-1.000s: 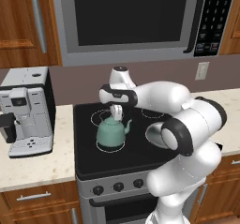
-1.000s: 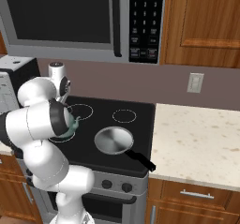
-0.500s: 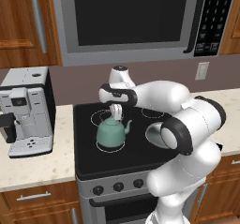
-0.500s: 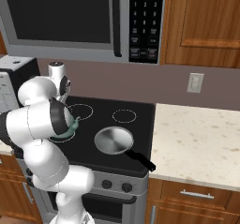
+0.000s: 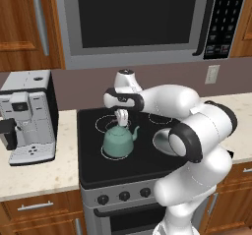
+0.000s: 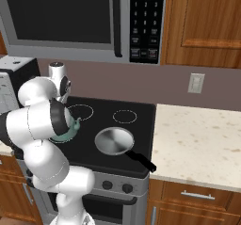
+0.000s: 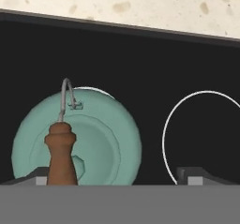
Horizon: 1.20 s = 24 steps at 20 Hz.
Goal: Pick the kettle from the counter and place it on a stove burner. Then turn the burner on.
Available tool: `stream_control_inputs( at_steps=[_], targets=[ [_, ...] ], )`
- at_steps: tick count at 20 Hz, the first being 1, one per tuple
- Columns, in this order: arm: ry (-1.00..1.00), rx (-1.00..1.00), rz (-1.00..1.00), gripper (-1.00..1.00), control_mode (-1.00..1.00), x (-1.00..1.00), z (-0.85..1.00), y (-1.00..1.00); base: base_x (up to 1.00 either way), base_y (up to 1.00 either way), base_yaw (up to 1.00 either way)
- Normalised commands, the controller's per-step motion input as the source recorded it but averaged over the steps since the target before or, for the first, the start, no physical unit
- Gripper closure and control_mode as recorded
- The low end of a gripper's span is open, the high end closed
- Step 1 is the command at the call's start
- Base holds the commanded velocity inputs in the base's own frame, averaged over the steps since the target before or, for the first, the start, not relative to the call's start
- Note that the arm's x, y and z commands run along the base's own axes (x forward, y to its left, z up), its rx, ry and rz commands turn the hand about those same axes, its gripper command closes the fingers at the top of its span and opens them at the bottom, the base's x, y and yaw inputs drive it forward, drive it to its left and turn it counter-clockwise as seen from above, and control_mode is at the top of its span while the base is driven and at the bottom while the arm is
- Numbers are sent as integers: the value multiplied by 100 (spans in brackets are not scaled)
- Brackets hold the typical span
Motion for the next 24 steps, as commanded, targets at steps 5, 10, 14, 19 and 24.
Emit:
stream_control_inputs(
  at_steps=[5, 10, 14, 19, 24],
  targets=[
    [0, 0, 0, -100, -100, 0, 0, 0, 0, 0, 0],
    [0, 0, 0, -100, -100, -8, 0, 11, 0, 0, 0],
    [0, 0, 0, -100, -100, -23, 1, 20, 0, 0, 0],
    [-2, 0, -1, -100, -100, -15, 6, 4, 0, 0, 0],
    [-7, 0, -2, -100, -100, -6, 23, 0, 0, 0, 0]
  ],
)
